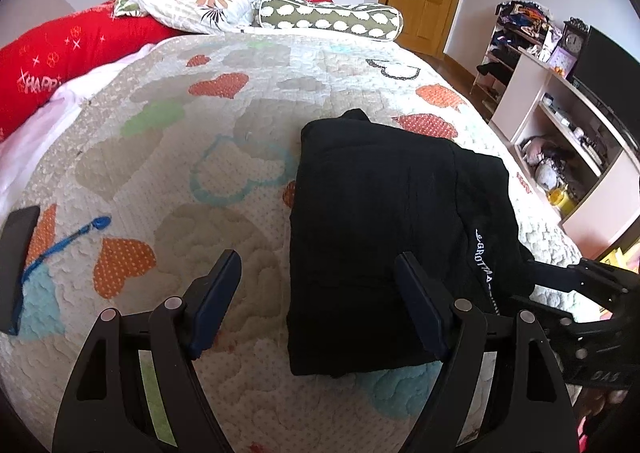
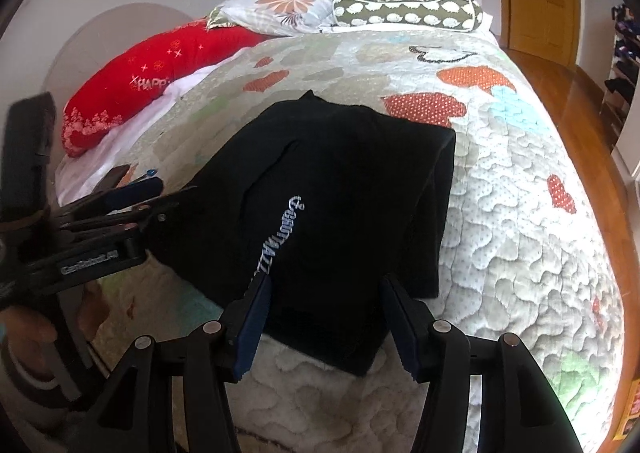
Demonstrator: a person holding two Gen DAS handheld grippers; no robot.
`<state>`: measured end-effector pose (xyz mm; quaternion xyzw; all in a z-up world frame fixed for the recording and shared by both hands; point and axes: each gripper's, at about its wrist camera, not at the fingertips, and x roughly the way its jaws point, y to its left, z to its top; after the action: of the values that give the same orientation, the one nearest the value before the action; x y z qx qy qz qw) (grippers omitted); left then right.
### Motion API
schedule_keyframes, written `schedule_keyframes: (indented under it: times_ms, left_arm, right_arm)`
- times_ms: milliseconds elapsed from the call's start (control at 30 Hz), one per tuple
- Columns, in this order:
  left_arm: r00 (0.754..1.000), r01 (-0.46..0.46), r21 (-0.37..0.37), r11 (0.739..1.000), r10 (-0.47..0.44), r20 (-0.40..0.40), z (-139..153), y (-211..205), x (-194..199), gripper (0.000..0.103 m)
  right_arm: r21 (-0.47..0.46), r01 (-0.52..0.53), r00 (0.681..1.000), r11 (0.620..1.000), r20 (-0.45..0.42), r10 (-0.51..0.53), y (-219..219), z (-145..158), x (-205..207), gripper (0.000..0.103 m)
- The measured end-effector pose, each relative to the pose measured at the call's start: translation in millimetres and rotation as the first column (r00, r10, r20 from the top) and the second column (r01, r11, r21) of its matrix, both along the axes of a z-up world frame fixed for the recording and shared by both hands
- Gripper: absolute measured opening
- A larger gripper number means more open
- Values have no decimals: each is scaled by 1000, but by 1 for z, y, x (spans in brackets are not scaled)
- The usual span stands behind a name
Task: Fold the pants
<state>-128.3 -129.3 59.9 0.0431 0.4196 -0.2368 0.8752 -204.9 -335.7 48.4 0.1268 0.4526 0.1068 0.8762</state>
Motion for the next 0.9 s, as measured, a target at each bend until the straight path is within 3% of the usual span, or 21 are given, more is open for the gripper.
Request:
schedule_keyframes:
  times_ms: [233,567,900]
  left_arm:
    - [1000,-4,-22,1000,5,19,13,4,3,80]
    - [1000,0,-14,1000,0,5,8,5,18,80]
    - [997,13,-58,998,-17,-71,-2,5,37,80]
  right_arm:
    - [91,94,994,991,46,-99,-32,12,-9,58]
    - [279,193,981,941,-30,-193,-60,-13,7,63]
    - [298,196,980,934,-49,-191,-63,-24,21,66]
